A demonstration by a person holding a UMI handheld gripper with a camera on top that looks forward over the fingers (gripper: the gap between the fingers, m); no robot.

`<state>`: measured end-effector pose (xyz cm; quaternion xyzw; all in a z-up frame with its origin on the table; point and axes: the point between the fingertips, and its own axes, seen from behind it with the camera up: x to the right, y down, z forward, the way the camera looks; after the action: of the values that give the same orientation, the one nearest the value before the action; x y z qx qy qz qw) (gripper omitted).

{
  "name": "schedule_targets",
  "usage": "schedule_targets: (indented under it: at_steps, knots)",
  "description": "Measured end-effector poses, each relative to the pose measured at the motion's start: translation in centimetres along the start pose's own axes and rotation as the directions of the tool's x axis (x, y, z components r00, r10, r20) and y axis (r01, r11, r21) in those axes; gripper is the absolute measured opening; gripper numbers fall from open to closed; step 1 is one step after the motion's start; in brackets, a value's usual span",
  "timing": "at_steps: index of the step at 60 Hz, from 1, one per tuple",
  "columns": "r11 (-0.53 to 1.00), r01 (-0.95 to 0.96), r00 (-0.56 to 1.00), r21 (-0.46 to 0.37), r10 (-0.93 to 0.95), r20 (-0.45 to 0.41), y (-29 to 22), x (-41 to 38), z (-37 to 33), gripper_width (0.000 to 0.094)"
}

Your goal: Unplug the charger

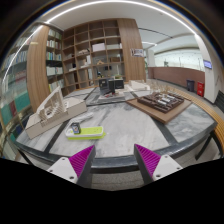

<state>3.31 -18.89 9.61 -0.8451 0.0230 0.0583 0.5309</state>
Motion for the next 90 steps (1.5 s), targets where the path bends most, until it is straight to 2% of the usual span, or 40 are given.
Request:
schedule_targets:
  at_steps: [10, 18, 27, 32, 34, 38, 45, 58, 61, 62, 65, 75, 83, 85, 88, 90]
  knots:
    - [1.0, 0.018, 0.998, -0.021, -0.017, 0.061, 0.7, -4.7, 4.5, 0.0777]
    - [0.998, 0.064, 0.993, -0.016, -0.062, 0.104, 1.3, -11.0, 11.0, 0.0766]
    - [0.992, 0.126, 0.985, -0.032, -0.121, 0.122, 2.6, -15.8, 17.0, 0.0732]
    - [0.988, 0.15, 0.985, -0.031, -0.146, 0.088, 2.3, -16.4, 19.4, 0.0733]
    - [0.989, 0.146, 0.988, -0.022, -0.145, 0.053, 1.8, -16.1, 19.6, 0.0677]
    - [0.99, 0.143, 0.989, -0.013, -0.143, 0.023, 1.7, -16.7, 19.7, 0.0697]
    - [0.984, 0.179, 0.981, 0.002, -0.179, 0.073, 2.2, -18.4, 18.9, 0.0655]
    - [0.989, 0.126, 0.991, 0.078, -0.129, 0.037, -1.1, -17.9, 20.2, 0.0652]
    - [0.99, 0.121, 0.992, 0.076, -0.124, 0.034, -1.6, -18.0, 21.2, 0.0576]
    - [0.99, 0.123, 0.991, 0.067, -0.125, 0.038, -1.6, -18.1, 21.5, 0.0582]
    - [0.99, 0.14, 0.99, 0.034, -0.141, 0.027, -1.2, -18.0, 22.5, 0.0276]
    - [0.994, 0.107, 0.993, 0.034, -0.108, 0.055, -1.4, -18.1, 22.9, 0.0145]
    - [0.989, 0.14, 0.988, 0.041, -0.142, 0.055, -1.8, -18.3, 22.5, 0.0118]
    - [0.985, 0.135, 0.987, 0.112, -0.143, 0.067, -4.3, -18.8, 21.2, 0.0118]
    - [0.946, 0.161, 0.982, 0.282, -0.183, 0.055, -10.4, -19.5, 17.8, 0.0116]
    - [0.919, 0.18, 0.977, 0.352, -0.208, 0.044, -13.4, -19.7, 15.4, 0.0116]
